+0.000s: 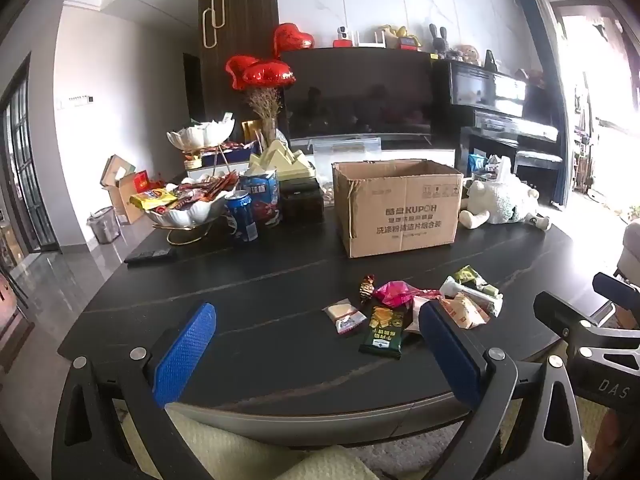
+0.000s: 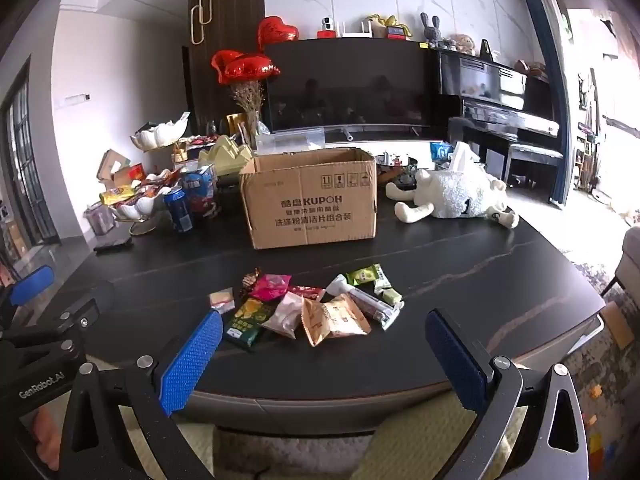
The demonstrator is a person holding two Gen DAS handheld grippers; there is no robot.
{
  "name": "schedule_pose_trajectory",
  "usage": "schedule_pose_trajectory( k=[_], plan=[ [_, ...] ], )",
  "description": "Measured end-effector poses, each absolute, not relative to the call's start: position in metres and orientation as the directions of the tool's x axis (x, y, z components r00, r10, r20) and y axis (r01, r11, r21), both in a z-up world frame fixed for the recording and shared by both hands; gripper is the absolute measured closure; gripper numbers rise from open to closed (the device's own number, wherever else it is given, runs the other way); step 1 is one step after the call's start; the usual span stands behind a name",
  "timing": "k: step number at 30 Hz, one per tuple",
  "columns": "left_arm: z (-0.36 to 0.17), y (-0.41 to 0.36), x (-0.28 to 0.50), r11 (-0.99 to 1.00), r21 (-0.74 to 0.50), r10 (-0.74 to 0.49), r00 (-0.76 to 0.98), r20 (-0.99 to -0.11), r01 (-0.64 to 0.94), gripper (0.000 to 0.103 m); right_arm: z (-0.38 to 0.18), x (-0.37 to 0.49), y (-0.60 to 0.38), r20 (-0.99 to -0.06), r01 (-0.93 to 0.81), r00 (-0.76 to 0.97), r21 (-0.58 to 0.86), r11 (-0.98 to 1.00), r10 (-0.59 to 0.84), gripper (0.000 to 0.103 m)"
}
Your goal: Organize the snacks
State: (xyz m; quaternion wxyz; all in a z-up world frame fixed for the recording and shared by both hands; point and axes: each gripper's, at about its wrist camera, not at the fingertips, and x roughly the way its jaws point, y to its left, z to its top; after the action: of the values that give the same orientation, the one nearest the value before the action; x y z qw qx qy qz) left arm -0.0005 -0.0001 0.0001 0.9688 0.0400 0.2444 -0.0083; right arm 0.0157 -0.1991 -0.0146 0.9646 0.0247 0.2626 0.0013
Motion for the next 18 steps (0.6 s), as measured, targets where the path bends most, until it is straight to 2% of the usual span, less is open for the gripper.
schedule_pose_trajectory(
  k=[11, 18],
  plan=[
    [0.0057, -0.0014, -0.0019, 0.995, 0.068, -0.025, 0.869, -0.495, 0.067, 0.0, -0.0119, 0.0142, -0.2004, -0.487, 0.014, 0.873, 0.049, 0.999, 0.012, 0.001],
    [0.0044, -0.0031, -0.0068, 0.996, 0.079, -0.01, 0.886, -0.463, 0.052, 0.0, -0.0118, 0.0137, -0.1996, -0.485, 0.014, 0.874, 0.048, 0.999, 0.011, 0.001]
  ],
)
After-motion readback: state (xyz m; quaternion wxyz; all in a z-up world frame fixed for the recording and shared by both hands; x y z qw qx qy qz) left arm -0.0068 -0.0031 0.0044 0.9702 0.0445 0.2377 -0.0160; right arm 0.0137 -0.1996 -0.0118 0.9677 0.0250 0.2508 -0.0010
